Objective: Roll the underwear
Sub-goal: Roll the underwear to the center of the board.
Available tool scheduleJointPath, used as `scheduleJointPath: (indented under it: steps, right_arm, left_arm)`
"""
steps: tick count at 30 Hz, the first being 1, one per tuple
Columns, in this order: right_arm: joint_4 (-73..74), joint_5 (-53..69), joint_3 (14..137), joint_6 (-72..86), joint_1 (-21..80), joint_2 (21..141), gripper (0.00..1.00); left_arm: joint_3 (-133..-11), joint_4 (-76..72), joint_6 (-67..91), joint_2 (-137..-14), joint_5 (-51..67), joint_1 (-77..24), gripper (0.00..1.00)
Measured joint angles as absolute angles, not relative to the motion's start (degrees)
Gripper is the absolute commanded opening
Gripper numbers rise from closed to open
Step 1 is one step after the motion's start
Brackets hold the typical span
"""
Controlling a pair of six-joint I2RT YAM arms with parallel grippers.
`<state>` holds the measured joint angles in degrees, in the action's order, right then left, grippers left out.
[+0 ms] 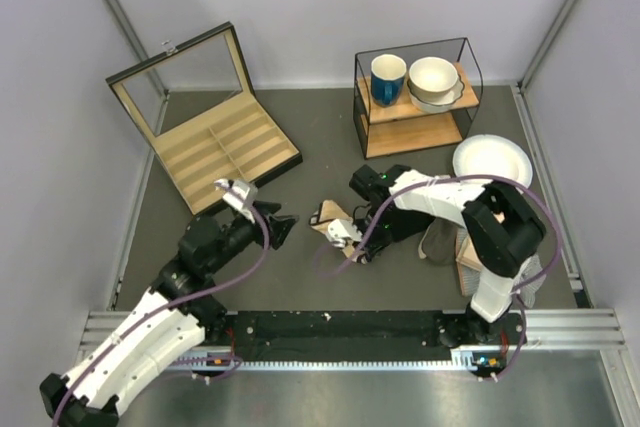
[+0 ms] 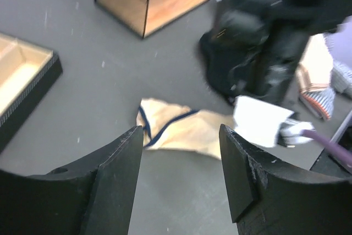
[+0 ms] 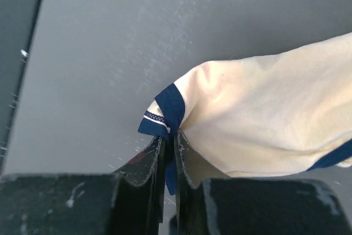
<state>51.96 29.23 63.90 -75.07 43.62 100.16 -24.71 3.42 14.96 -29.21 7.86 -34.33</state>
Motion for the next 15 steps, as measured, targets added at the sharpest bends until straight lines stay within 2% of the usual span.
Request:
scheduleJointPath:
  steps: [6,15]
  right_arm:
    - [62.3,36.4,74.7,-63.3,43.4,110.9,0.07]
    - [73.8,43.7,86.1,-54.5,40.9,125.5,0.08]
  left_arm:
    - [-21.2,-4.7,10.8,-17.8,8.0,-38.6,0.60]
    - [-24.4,-2.3,4.8,-15.0,7.6,-41.7,0.59]
